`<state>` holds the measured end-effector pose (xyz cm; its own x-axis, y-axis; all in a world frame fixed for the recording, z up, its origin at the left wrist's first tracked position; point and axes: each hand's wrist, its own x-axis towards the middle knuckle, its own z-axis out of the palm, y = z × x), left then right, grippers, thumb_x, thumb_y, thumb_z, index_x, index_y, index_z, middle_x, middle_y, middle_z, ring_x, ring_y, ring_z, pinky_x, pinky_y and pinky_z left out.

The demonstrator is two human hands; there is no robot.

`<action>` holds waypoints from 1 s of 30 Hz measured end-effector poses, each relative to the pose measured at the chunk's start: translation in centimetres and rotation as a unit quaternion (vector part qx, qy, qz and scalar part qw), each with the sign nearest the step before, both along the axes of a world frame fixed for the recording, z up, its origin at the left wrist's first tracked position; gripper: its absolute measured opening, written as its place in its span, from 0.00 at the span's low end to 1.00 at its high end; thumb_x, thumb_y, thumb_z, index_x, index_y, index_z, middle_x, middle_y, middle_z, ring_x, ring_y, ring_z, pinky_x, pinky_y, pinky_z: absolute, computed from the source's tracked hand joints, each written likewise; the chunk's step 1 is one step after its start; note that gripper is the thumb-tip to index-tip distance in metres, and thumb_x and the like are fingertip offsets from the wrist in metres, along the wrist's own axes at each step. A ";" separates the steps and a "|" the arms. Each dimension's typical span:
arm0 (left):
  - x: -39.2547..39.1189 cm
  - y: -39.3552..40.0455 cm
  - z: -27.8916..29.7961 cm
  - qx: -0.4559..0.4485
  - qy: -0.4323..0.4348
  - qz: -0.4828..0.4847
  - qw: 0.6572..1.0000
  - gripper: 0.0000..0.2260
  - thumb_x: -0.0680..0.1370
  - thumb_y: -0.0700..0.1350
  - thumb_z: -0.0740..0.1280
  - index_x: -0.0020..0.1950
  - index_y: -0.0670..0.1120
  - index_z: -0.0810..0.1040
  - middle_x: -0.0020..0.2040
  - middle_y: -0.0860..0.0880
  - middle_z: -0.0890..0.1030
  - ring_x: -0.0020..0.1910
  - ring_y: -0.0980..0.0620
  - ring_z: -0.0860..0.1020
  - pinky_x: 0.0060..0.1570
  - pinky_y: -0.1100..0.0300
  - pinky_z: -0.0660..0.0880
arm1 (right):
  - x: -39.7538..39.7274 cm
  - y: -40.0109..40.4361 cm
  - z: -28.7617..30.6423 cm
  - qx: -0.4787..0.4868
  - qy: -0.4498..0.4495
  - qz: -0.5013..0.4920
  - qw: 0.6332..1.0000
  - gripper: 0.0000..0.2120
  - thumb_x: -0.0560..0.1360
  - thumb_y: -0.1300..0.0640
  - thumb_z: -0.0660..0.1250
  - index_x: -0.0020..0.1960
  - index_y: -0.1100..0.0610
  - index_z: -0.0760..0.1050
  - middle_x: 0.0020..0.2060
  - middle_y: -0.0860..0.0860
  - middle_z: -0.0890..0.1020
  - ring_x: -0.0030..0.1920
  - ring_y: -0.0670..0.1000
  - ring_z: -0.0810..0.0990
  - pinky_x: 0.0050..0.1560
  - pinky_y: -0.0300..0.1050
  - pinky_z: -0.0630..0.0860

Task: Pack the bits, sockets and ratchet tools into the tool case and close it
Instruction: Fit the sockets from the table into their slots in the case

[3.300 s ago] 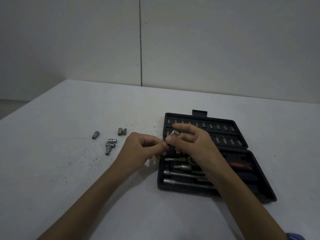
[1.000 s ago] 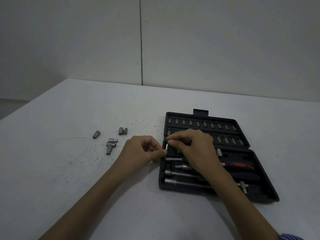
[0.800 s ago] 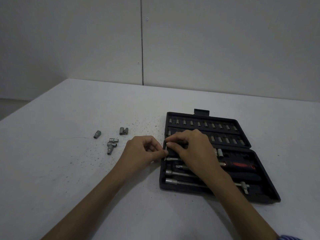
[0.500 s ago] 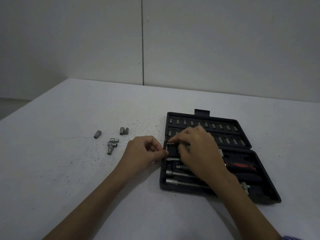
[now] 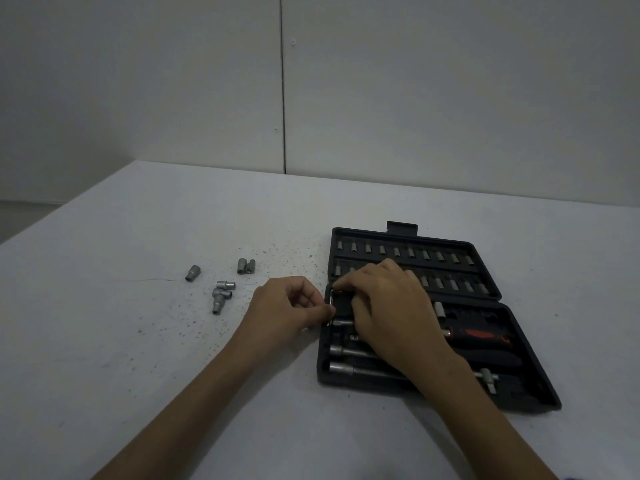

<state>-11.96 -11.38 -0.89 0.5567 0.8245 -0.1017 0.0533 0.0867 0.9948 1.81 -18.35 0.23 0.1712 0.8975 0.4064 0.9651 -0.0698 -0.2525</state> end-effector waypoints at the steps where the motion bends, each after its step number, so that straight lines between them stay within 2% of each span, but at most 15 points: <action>1: 0.0 0.0 0.0 -0.007 -0.008 -0.003 1.000 0.06 0.68 0.30 0.73 0.36 0.38 0.77 0.27 0.45 0.74 0.28 0.54 0.73 0.30 0.64 0.73 | 0.1 -0.1 0.0 -0.004 0.017 0.003 1.000 0.15 0.71 0.59 0.59 0.51 0.49 0.80 0.44 0.44 0.82 0.46 0.50 0.75 0.46 0.46 0.69; 5: -0.1 0.0 0.2 -0.020 -0.028 -0.002 0.999 0.05 0.68 0.29 0.72 0.38 0.34 0.76 0.27 0.44 0.73 0.25 0.56 0.73 0.28 0.68 0.72 | 0.1 -0.1 0.0 -0.006 0.015 0.019 1.000 0.16 0.70 0.59 0.58 0.51 0.47 0.80 0.43 0.43 0.82 0.46 0.50 0.74 0.44 0.45 0.67; 11: 0.0 0.1 0.1 -0.030 -0.031 -0.002 0.999 0.06 0.68 0.29 0.72 0.37 0.34 0.76 0.27 0.45 0.73 0.25 0.56 0.72 0.27 0.67 0.71 | -0.6 0.1 0.0 0.020 -0.058 -0.011 0.998 0.13 0.64 0.60 0.62 0.42 0.48 0.82 0.35 0.44 0.81 0.38 0.50 0.76 0.37 0.41 0.65; 18: 0.1 0.4 -0.2 0.046 0.034 0.014 0.998 0.07 0.66 0.34 0.75 0.33 0.42 0.79 0.27 0.47 0.77 0.27 0.54 0.74 0.30 0.64 0.72 | -1.1 0.3 0.1 0.028 -0.096 -0.017 0.995 0.11 0.62 0.58 0.64 0.38 0.47 0.83 0.32 0.44 0.80 0.35 0.49 0.75 0.36 0.42 0.62; 21: 0.2 0.5 0.0 0.094 0.074 0.006 0.993 0.08 0.67 0.36 0.75 0.33 0.44 0.78 0.26 0.51 0.77 0.25 0.59 0.74 0.28 0.69 0.70 | -1.2 0.3 0.0 0.028 -0.116 -0.017 0.993 0.08 0.60 0.59 0.68 0.36 0.48 0.83 0.31 0.44 0.79 0.35 0.50 0.74 0.36 0.42 0.61; 23: 0.2 0.6 -0.1 0.119 0.096 0.009 0.988 0.08 0.67 0.37 0.76 0.33 0.46 0.78 0.27 0.53 0.77 0.26 0.59 0.73 0.29 0.69 0.70 | -1.4 0.4 0.0 0.023 -0.120 -0.028 0.992 0.08 0.59 0.58 0.68 0.35 0.49 0.82 0.30 0.45 0.79 0.35 0.51 0.75 0.37 0.42 0.61; 26: 0.2 0.6 -0.2 0.125 0.099 0.018 0.987 0.09 0.67 0.38 0.76 0.34 0.47 0.78 0.28 0.53 0.78 0.27 0.58 0.74 0.30 0.67 0.70 | -1.5 0.5 0.1 -0.002 -0.129 -0.033 0.991 0.08 0.57 0.57 0.71 0.35 0.49 0.82 0.29 0.45 0.79 0.36 0.51 0.75 0.36 0.42 0.63; 28: 0.2 0.7 -0.1 0.125 0.106 0.011 0.986 0.08 0.67 0.38 0.75 0.34 0.47 0.78 0.29 0.52 0.78 0.27 0.60 0.74 0.29 0.69 0.69 | -2.1 0.4 0.1 -0.017 -0.129 -0.027 0.991 0.08 0.55 0.57 0.76 0.33 0.49 0.82 0.29 0.45 0.78 0.36 0.50 0.76 0.35 0.42 0.68; 30: 0.2 0.7 0.2 0.121 0.102 0.006 0.987 0.08 0.68 0.36 0.74 0.35 0.46 0.77 0.29 0.52 0.77 0.26 0.62 0.73 0.27 0.71 0.69 | -2.6 0.1 -0.1 -0.029 -0.129 -0.032 0.991 0.06 0.56 0.56 0.75 0.32 0.49 0.82 0.28 0.45 0.78 0.36 0.50 0.75 0.35 0.43 0.69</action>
<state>-11.77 -10.70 -0.65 0.5355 0.8445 -0.0095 0.2549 -0.1509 0.9551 -0.80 -18.21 0.16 0.1256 0.9110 0.3928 0.9900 -0.1405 0.0091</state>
